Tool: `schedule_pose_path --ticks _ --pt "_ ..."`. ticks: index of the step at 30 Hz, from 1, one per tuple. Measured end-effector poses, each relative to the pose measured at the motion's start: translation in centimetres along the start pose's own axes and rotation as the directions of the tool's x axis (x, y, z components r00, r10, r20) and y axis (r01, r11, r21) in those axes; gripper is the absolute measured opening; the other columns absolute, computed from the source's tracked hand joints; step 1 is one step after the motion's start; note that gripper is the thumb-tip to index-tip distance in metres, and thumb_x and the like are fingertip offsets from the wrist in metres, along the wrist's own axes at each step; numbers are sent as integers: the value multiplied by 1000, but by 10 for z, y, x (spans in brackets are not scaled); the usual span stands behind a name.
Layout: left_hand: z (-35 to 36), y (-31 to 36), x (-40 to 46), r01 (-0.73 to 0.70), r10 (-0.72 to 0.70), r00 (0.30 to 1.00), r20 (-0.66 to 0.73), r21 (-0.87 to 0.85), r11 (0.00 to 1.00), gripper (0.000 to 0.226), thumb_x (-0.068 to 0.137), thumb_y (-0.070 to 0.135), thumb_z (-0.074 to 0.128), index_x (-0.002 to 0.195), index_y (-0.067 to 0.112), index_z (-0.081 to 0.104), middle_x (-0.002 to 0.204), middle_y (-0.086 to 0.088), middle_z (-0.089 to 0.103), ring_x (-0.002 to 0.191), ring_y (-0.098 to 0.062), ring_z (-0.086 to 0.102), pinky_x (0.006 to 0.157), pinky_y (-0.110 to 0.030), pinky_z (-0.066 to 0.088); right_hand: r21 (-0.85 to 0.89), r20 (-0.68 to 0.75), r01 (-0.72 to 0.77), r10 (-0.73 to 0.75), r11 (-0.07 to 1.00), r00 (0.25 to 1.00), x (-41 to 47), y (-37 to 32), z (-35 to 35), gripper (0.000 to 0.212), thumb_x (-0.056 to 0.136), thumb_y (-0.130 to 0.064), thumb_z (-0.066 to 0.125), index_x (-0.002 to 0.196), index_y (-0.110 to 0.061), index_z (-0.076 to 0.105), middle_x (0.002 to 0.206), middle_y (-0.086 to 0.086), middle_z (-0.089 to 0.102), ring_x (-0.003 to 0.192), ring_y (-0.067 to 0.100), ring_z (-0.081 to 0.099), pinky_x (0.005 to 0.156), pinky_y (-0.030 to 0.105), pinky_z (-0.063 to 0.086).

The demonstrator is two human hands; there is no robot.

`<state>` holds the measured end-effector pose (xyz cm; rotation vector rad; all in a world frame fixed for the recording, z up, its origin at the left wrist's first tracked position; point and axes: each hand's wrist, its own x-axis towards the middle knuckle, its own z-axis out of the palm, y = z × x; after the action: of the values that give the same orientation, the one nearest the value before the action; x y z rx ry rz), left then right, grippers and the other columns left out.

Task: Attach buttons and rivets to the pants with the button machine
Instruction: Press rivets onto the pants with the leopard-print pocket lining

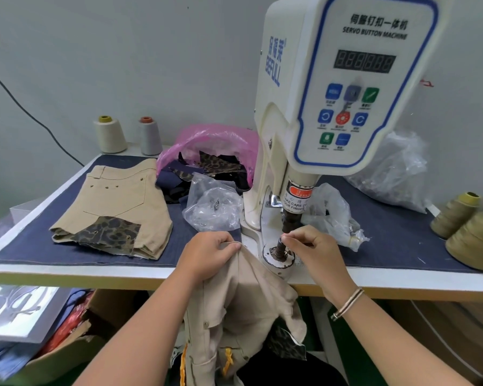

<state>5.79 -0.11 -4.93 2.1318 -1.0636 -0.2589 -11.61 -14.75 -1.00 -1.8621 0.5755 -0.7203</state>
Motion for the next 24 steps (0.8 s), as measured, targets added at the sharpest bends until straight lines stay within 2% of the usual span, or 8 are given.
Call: schedule_pose_path --ticks 4,7,11,13,16,19,21,24 --pt "0 -1 0 0 0 1000 6 -6 1000 19 90 39 61 78 27 69 78 13 68 81 -8 61 76 -35 51 -211 -54 208 -224 955 973 -8 0 0 16 82 -2 69 83 -18 73 79 -2 65 73 9 59 66 18 45" --pt "0 -1 0 0 0 1000 8 -12 1000 19 90 39 61 78 27 69 77 12 68 80 -8 61 75 -36 51 -231 -129 301 -335 925 933 -28 -2 4 16 83 0 68 87 -15 71 77 1 61 70 11 56 63 19 45" --pt "0 -1 0 -1 1 1000 20 -13 1000 17 87 39 59 76 30 67 76 12 68 78 -9 60 72 -35 50 -194 81 418 -410 887 908 -43 -24 40 10 84 -10 62 87 -15 70 77 -4 58 72 6 54 67 15 43" --pt "-1 1 -1 -18 18 999 41 -3 1000 14 80 39 51 73 35 62 74 11 67 75 -14 59 60 -30 45 -161 158 425 -402 891 902 -24 -41 72 13 86 -6 58 91 -8 70 84 1 57 76 4 53 72 17 42" --pt "-2 1 -1 -6 6 999 34 22 1000 13 83 31 52 76 28 61 69 6 63 60 -15 50 45 -18 26 -162 167 303 -277 939 946 29 -66 121 26 89 -4 53 110 -10 68 106 5 58 92 8 54 84 19 42" --pt "-1 -3 0 23 -21 999 35 -67 997 26 87 37 58 62 33 51 60 8 56 59 -7 51 49 -21 34 -107 104 48 -37 993 994 95 -78 151 33 91 -8 50 122 -12 62 119 5 60 92 15 55 74 13 41" --pt "0 -4 1 13 -9 999 52 -82 997 28 87 43 58 60 39 52 64 12 59 66 -5 55 56 -28 39 -55 61 -105 109 993 992 133 -78 161 35 92 -9 48 124 -13 59 116 6 63 84 16 54 73 23 46" --pt "2 -6 2 -9 12 998 56 -45 999 27 88 45 57 62 39 52 73 15 63 74 -5 57 59 -27 37 6 77 -345 344 938 936 173 -72 164 32 94 -7 44 123 -8 57 84 0 55 67 11 46 70 29 46"
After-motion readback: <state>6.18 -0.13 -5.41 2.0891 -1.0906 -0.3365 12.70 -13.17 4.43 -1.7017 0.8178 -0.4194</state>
